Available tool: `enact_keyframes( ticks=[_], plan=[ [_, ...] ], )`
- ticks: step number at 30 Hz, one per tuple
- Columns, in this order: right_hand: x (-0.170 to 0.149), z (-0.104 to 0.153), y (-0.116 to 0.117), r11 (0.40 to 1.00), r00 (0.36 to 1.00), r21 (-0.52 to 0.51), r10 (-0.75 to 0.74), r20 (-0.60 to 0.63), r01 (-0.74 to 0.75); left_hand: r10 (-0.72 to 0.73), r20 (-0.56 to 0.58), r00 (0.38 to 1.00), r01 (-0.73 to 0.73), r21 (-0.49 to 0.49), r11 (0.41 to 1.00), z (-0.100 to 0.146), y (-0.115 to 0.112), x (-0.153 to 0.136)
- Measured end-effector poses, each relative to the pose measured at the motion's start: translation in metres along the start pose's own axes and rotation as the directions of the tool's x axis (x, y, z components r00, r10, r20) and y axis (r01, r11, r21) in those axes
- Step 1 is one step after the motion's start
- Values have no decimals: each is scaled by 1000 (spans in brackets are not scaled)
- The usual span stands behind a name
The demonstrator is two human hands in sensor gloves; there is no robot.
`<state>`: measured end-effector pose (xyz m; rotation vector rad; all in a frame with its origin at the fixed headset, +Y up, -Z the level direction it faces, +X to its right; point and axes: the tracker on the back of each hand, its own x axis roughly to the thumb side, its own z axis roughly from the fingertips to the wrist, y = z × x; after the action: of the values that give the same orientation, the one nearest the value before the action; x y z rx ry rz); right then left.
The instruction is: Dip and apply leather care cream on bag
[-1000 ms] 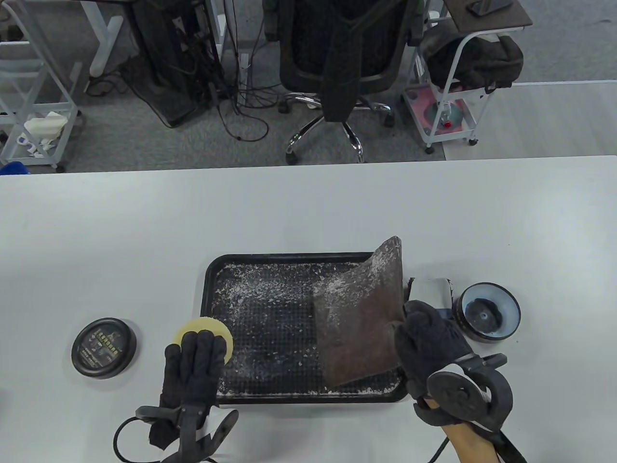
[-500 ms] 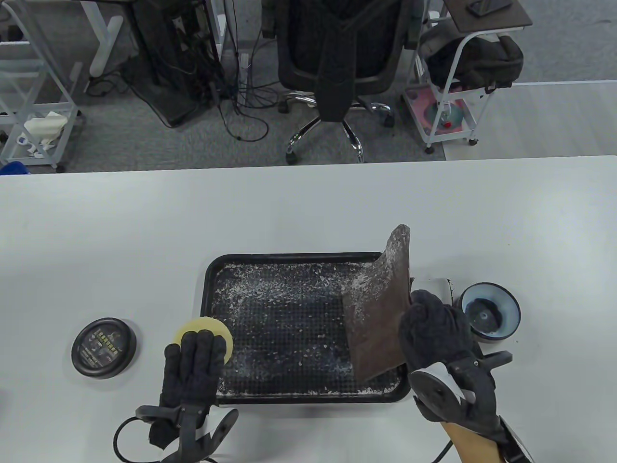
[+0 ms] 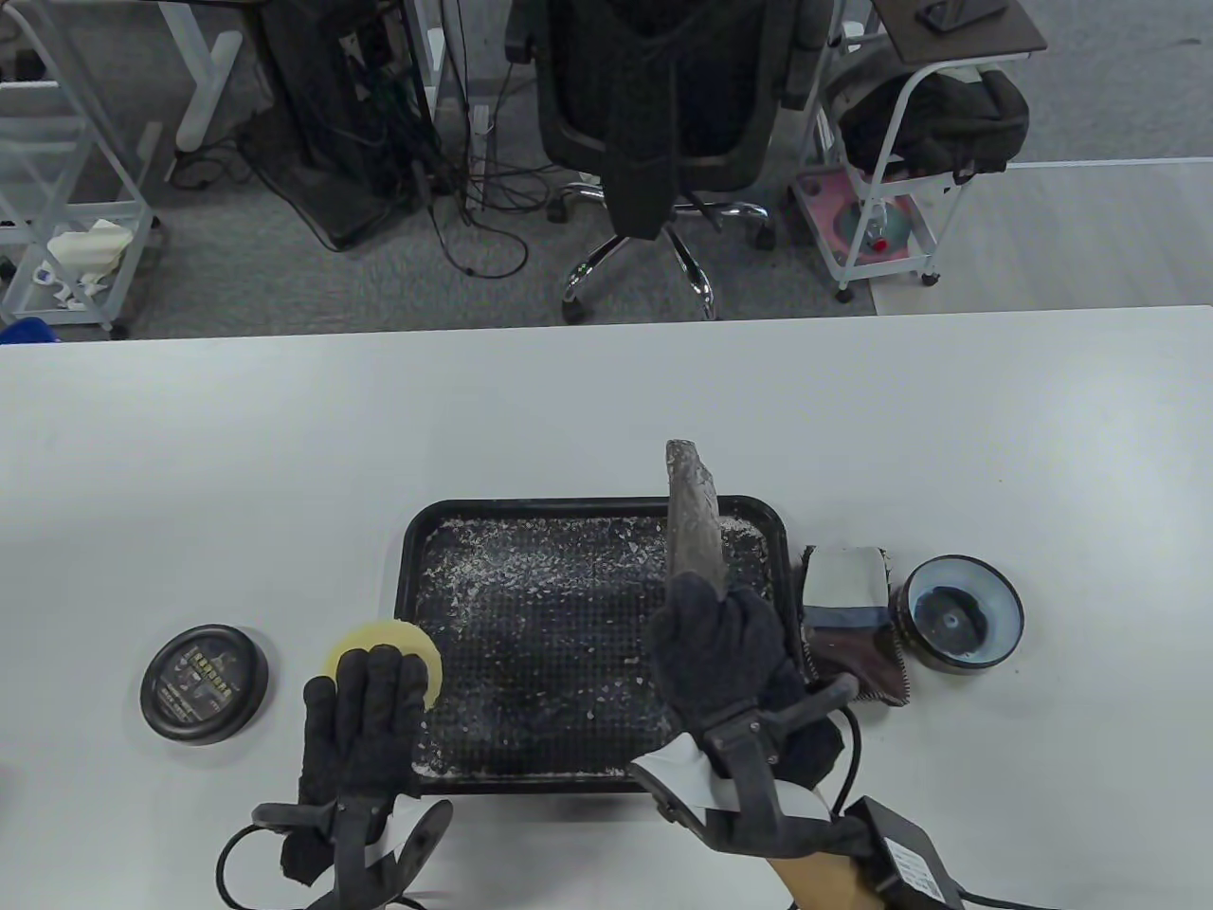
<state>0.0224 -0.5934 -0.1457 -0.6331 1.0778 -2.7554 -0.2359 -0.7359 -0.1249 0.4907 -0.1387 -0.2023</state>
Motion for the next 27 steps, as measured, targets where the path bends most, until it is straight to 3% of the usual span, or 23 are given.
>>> enact_keyframes(
  ticks=[5, 9, 13, 17, 20, 27],
  plan=[
    [46, -17, 18, 994, 992, 10, -110, 59, 110, 15, -99, 995, -17, -18, 1000, -1, 2, -18],
    [88, -24, 50, 980, 976, 67, -194, 99, 188, 56, -201, 978, -55, 9, 998, 2, 6, -37],
    [111, -25, 83, 961, 963, 161, -246, 111, 227, 109, -226, 968, -113, -8, 994, 3, 3, -42],
    [125, -19, 114, 909, 936, 281, -343, 82, 309, 108, -226, 968, -117, -26, 993, 1, 1, -42],
    [128, -15, 129, 813, 883, 394, -470, 6, 430, 127, -224, 966, -137, -32, 990, 0, 1, -42],
    [134, -5, 152, 689, 810, 485, -581, -75, 539, 131, -207, 970, -140, -30, 990, 1, 2, -37]
  ],
)
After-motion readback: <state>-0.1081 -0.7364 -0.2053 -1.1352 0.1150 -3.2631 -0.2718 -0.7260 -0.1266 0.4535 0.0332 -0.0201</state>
